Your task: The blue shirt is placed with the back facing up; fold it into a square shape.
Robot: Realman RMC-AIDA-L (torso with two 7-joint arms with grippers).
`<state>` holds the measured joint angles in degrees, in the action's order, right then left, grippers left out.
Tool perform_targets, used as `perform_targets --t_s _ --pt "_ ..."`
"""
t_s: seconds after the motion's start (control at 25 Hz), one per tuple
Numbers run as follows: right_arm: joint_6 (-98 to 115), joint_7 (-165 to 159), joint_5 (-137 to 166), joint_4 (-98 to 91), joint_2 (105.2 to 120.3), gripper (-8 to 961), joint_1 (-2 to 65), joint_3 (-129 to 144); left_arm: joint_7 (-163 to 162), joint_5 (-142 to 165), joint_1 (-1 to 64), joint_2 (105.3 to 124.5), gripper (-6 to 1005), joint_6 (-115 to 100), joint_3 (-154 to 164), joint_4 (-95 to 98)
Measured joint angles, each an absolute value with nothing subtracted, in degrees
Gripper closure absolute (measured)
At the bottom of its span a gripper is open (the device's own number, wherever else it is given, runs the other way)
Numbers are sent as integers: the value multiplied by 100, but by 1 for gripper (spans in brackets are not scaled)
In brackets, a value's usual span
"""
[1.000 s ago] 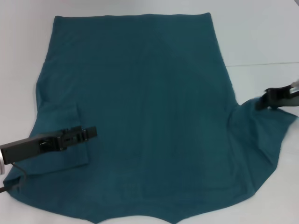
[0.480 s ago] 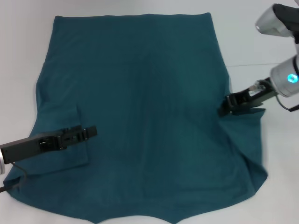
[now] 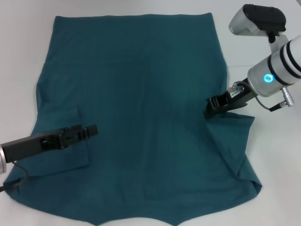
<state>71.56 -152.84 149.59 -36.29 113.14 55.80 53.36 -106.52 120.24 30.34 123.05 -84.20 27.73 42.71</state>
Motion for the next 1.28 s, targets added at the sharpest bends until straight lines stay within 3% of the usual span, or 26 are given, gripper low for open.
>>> perform_targets --t_s 0.8,0.96,1.2,1.28 --pt "7156 -15551 14928 -3630 11362 922 5653 5582 -10653 12023 3041 12322 262 -8351 2766 4210" --pt "7156 -15553 14923 -3630 11367 876 5659 5583 -10652 12024 3041 12323 262 -8349 2764 4210" --pt "7253 -15267 14432 -3582 11395 667 5635 5577 -10648 12023 3046 12323 263 -8302 2781 4209" --pt "7295 -15159 14277 -3554 11396 643 5627 5577 -10645 12024 3046 12323 263 -8282 2780 4207"
